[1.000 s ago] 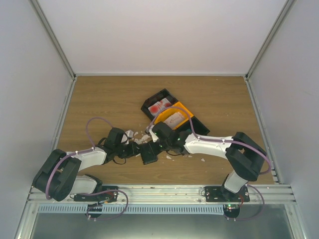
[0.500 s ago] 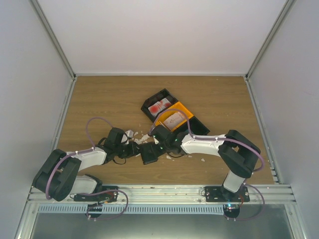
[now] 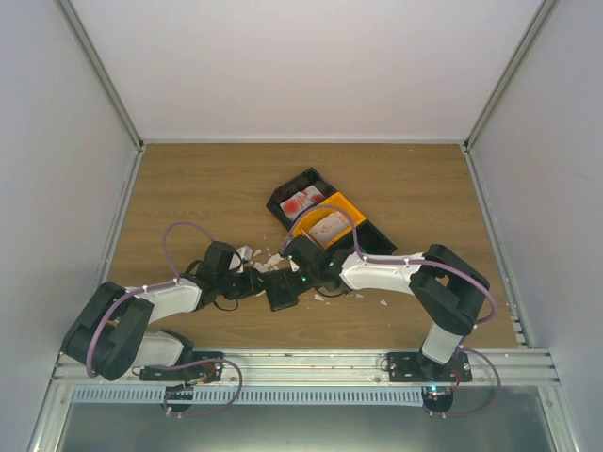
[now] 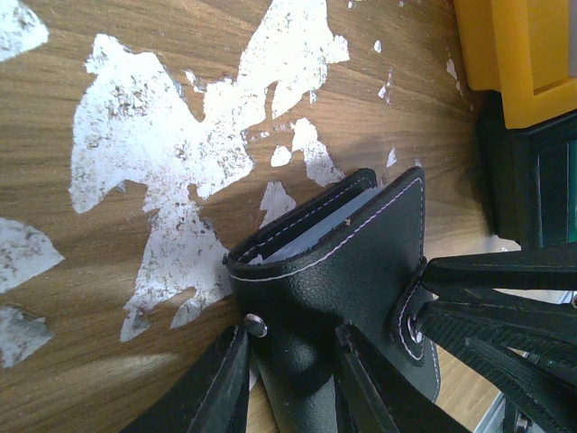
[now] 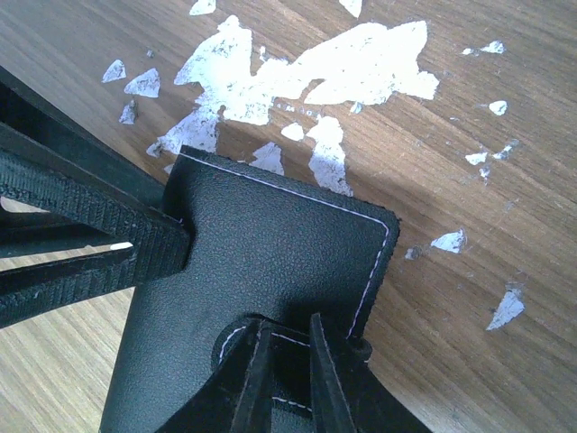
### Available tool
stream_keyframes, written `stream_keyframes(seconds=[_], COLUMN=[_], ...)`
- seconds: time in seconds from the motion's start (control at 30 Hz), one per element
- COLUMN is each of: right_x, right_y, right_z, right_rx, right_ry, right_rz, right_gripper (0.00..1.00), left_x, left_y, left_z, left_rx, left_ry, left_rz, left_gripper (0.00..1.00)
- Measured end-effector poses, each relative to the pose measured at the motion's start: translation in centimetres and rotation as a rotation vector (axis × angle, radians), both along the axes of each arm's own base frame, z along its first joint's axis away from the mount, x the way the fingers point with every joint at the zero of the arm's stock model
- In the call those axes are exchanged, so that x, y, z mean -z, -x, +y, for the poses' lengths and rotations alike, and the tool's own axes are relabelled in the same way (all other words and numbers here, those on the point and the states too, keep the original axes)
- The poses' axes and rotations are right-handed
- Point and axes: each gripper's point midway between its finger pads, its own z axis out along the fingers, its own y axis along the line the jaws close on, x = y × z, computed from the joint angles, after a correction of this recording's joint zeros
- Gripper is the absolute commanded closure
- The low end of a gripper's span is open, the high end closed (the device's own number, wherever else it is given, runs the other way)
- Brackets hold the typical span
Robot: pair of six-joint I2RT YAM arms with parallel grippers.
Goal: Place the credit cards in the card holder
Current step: Close the card holder at the center of the board.
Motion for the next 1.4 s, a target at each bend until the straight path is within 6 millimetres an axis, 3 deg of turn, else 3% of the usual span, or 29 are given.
stream_keyframes(seconds=[0.33, 0.73, 1.4], right_x=[-0.9, -0.2, 0.2], right_y=[0.1, 1.0, 0.7], right_z=[0.1, 0.2, 0.7], right_rx=[-0.013, -0.041, -0.029], right_ry=[-0.007, 0.015, 0.046], right_rz=[-0.022, -0.013, 0.015], right_gripper=[0.9, 0.9, 0.89], left_x=[0.0, 0.0, 0.1], left_y=[0.0, 0.0, 0.0], left_z=[0.0, 0.0, 0.0], left_rx=[0.0, 0.0, 0.0], left_ry=[0.0, 0.0, 0.001], left_rz=[0.0, 0.0, 0.0], left_gripper=[0.71, 0.71, 0.74])
